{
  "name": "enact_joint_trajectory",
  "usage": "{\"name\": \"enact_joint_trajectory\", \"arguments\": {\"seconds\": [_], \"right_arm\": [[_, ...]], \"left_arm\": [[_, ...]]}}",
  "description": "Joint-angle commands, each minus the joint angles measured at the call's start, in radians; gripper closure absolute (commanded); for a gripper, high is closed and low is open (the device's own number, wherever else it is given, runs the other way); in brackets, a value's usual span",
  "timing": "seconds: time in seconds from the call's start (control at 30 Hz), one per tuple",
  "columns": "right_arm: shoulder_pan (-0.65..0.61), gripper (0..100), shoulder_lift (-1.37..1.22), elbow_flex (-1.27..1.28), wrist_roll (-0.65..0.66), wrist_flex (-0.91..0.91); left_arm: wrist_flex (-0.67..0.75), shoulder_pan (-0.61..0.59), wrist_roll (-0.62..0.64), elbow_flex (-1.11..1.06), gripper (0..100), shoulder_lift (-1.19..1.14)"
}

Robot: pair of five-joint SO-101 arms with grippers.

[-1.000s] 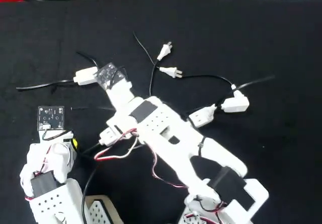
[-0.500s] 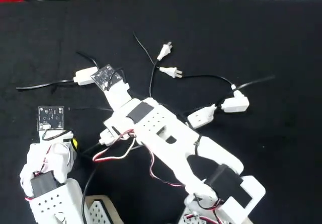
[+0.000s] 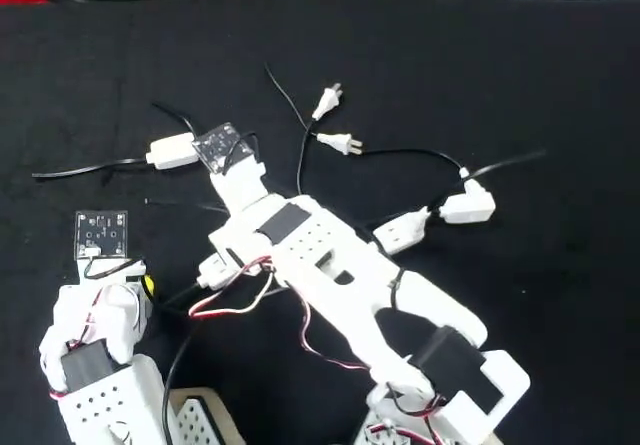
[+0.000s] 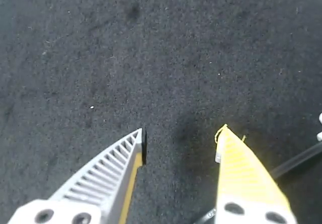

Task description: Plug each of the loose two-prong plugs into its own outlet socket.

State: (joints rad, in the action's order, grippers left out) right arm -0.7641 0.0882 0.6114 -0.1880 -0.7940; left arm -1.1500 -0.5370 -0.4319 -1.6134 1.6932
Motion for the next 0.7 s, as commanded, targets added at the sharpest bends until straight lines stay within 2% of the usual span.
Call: {"name": "enact_joint_trajectory", "arguments": {"seconds": [0.0, 0.4, 0.67], "right_arm": [[0.006, 98.7, -0.002, -0.001, -0.040, -0.029], [0.003, 98.7, -0.008, 0.005, -0.068, -0.049], [0.002, 98.7, -0.010, 0.030, -0.066, -0.049]], "left_arm": [[0.018, -0.008, -0.006, 0.005, 77, 0.006], [0.021, -0.008, -0.006, 0.005, 77, 0.006], [0.080, -0.010, -0.006, -0.030, 77, 0.006]]}}
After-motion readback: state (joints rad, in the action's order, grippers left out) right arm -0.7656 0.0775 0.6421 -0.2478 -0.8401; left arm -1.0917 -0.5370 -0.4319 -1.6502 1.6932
